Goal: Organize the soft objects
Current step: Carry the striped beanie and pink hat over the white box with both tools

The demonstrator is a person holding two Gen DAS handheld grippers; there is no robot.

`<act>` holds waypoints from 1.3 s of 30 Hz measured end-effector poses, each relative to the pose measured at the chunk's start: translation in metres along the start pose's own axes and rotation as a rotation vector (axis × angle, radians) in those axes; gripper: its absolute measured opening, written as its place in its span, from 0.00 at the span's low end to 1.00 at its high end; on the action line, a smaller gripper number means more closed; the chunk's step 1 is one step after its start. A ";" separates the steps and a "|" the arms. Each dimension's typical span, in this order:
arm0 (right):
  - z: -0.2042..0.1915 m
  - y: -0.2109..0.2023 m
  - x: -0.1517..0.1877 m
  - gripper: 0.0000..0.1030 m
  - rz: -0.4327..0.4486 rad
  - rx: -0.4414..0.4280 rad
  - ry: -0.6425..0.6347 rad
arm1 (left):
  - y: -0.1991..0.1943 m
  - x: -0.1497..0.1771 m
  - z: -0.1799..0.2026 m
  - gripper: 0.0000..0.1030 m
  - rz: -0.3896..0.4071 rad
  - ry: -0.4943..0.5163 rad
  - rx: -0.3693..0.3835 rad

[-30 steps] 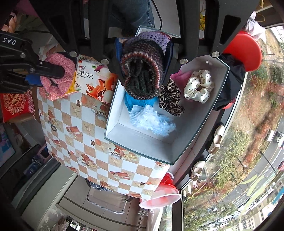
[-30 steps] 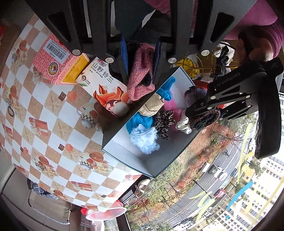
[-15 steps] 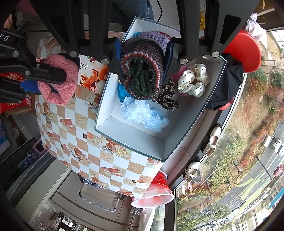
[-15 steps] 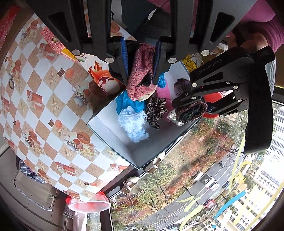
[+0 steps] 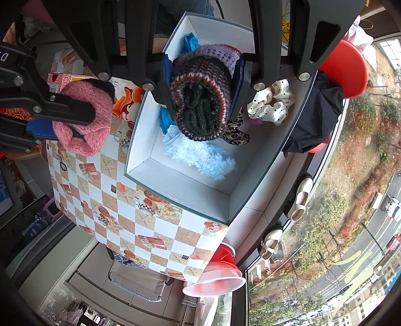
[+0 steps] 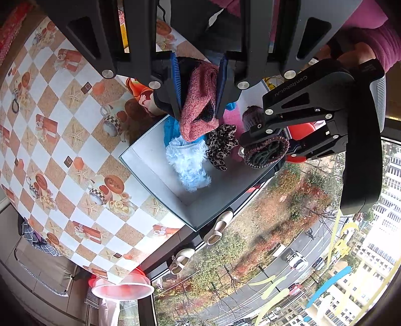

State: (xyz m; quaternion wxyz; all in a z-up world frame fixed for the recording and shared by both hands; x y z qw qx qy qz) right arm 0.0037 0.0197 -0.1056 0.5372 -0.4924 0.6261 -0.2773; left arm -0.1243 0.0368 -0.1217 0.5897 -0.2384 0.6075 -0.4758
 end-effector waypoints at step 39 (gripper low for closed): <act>0.013 0.052 -0.042 0.25 -0.059 0.009 0.035 | 0.049 -0.016 -0.020 0.39 -0.080 -0.021 -0.006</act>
Point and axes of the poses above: each gripper's, at about its wrist camera, not at the fingertips, and y roughly the way its jaws point, z to its right, x to its underside, the point moved 3 cm from there along y, roughly the way its jaws point, and after that the axes turned 13 degrees about z, right-handed, at the moved point
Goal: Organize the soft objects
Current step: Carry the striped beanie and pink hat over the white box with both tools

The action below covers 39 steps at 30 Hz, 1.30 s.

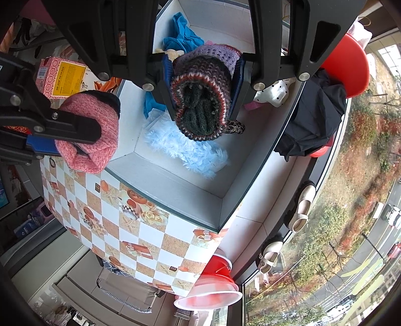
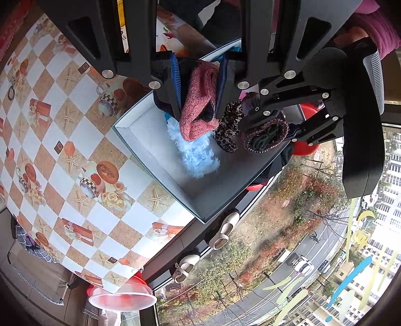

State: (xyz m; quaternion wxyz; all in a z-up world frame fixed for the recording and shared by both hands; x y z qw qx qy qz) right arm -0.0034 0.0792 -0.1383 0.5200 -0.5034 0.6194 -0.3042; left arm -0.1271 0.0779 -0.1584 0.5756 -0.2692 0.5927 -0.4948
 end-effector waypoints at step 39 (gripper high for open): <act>0.017 0.035 -0.012 0.25 -0.052 0.027 0.029 | 0.044 -0.004 -0.001 0.39 -0.069 0.046 -0.034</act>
Point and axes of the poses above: each gripper's, at about its wrist camera, not at the fingertips, and y roughly the way its jaws point, z to its right, x to its underside, the point moved 3 cm from there along y, roughly the way its jaws point, and after that the axes turned 13 degrees about z, right-handed, at the moved point
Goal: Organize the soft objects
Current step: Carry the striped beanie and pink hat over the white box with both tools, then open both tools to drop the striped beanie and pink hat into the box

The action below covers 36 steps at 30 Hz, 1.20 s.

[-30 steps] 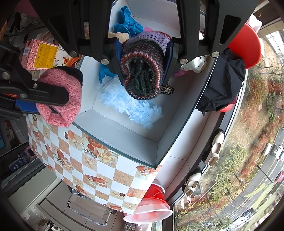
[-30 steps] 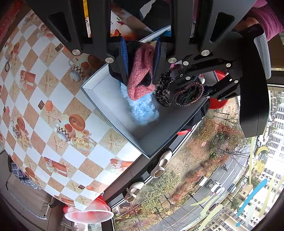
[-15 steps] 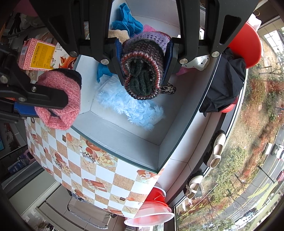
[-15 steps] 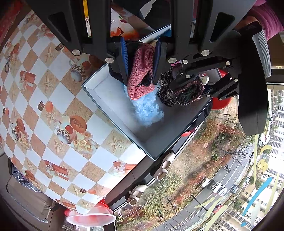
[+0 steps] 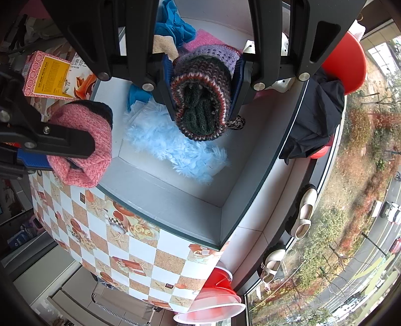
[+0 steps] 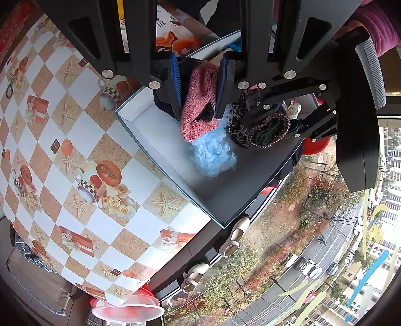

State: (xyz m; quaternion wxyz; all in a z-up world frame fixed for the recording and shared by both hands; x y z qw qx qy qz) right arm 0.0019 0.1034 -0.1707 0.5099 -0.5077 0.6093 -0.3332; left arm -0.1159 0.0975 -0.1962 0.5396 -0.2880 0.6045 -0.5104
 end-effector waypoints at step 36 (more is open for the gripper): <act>0.010 0.027 -0.001 0.25 -0.003 0.030 0.044 | 0.013 -0.002 0.004 0.53 0.083 0.085 0.000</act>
Point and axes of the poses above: each gripper's, at about its wrist camera, not at the fingertips, and y roughly the way its jaws point, z to its right, x to its underside, the point moved 3 cm from there along y, roughly the way its jaws point, and after that the axes turned 13 degrees about z, right-handed, at the moved point
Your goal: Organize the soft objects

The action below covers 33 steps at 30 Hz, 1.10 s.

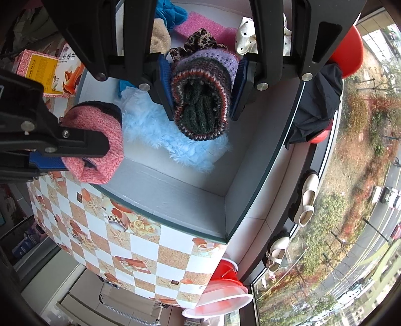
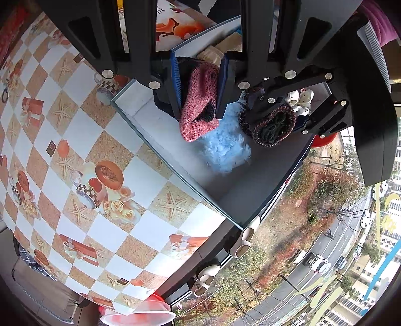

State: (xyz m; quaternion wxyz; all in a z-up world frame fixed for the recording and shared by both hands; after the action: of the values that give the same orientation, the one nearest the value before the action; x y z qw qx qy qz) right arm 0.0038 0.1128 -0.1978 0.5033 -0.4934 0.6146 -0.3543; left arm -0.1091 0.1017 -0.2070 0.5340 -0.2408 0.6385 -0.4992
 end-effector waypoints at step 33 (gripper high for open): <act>-0.008 -0.076 0.038 1.00 0.059 0.043 0.018 | -0.079 0.028 0.003 0.77 -0.003 -0.080 -0.121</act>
State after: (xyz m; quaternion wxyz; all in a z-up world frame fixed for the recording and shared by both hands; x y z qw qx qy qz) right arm 0.0144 0.0555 -0.1354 0.5184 -0.4609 0.6257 -0.3568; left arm -0.1329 0.0469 -0.1481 0.5428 -0.2936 0.6453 -0.4503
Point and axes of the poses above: each gripper's, at about its wrist camera, not at the fingertips, and y roughly the way its jaws point, z to its right, x to its underside, the point moved 3 cm from there along y, roughly the way its jaws point, and after that the axes turned 13 degrees about z, right-handed, at the moved point
